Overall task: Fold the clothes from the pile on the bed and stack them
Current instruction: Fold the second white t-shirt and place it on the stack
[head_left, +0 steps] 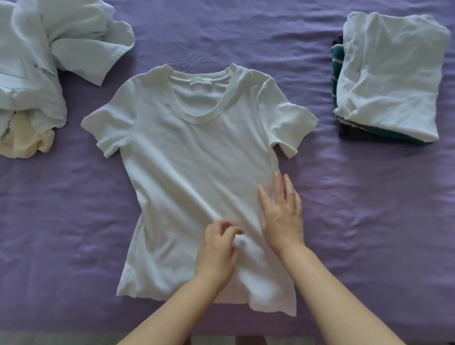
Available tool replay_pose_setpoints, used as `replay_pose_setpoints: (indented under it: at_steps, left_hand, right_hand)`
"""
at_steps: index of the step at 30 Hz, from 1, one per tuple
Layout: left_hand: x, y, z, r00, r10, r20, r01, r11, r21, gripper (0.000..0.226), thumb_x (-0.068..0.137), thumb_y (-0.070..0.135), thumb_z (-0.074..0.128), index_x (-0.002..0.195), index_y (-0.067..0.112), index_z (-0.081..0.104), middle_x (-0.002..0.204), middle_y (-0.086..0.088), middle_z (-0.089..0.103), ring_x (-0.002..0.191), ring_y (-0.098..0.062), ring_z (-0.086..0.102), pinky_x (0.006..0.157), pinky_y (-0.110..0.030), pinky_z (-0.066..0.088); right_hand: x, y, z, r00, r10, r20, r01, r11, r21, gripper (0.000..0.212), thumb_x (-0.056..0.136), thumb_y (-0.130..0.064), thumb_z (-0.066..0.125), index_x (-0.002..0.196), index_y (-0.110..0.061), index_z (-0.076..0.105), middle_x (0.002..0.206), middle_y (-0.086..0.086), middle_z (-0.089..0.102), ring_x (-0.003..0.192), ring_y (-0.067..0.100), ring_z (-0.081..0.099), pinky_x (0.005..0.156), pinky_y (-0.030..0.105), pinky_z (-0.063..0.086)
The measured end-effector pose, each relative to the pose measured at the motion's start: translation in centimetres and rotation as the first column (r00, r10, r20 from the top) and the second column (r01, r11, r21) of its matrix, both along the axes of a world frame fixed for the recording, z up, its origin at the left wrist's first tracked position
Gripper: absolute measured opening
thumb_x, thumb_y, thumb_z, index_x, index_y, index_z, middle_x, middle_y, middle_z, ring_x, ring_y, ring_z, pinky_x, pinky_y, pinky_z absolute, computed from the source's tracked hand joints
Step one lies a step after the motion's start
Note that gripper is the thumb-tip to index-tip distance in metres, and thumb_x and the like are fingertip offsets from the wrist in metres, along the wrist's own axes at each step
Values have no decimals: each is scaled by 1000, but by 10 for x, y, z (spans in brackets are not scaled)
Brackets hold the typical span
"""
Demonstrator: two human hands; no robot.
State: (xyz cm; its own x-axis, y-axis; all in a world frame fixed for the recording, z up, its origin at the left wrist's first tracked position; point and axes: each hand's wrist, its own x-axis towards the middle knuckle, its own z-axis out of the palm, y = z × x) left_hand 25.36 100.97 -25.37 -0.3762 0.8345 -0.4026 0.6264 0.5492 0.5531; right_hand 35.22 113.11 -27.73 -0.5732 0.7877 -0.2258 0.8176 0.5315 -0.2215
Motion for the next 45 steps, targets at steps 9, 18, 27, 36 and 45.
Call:
replay_pose_setpoints:
  at_steps: [9, 18, 27, 36, 45]
  left_hand:
    - [-99, -61, 2, 951, 100, -294, -174, 956, -235, 56, 86, 16, 55, 139, 25, 40, 150, -6, 24, 136, -25, 24, 110, -35, 25]
    - [-146, -116, 11, 933, 359, -13, -340, 871, -355, 44, 88, 30, 61, 129, 20, 48, 123, -5, 53, 113, -24, 54, 92, -40, 46]
    - [-165, -139, 5, 968, 248, 47, -208, 888, -410, 31, 87, 26, 61, 113, 17, 48, 111, -4, 61, 104, -26, 58, 81, -35, 46]
    - [-197, -168, 8, 708, 486, 512, -246, 850, -466, 35, 81, 3, 67, 111, 10, 50, 75, -2, 57, 63, -11, 59, 54, -24, 53]
    - [-207, -185, 15, 636, 519, 570, -153, 810, -566, 14, 79, 0, 58, 82, 14, 58, 69, -3, 62, 61, -12, 59, 58, -23, 52]
  right_hand:
    - [-54, -78, 2, 994, 72, 78, -76, 996, 51, 70, 53, 3, 78, 120, -6, 62, 129, 22, 56, 123, 41, 49, 96, 61, 39]
    - [-124, -183, 18, 988, 112, -110, -121, 990, -72, 61, 49, -12, 87, 108, -13, 70, 121, 18, 62, 113, 34, 60, 85, 50, 52]
    - [-143, -249, 22, 975, -64, -213, 23, 982, -189, 20, 71, -14, 76, 88, -12, 65, 86, 5, 61, 77, 28, 60, 67, 36, 50]
    - [-145, -272, 21, 937, -232, -261, 115, 911, -397, 30, 83, -35, 62, 105, -16, 64, 108, -1, 59, 102, 22, 54, 89, 36, 41]
    - [-148, -282, 34, 945, 102, -310, -192, 943, -273, 15, 71, -23, 65, 86, -20, 61, 74, -3, 56, 70, 22, 56, 59, 33, 48]
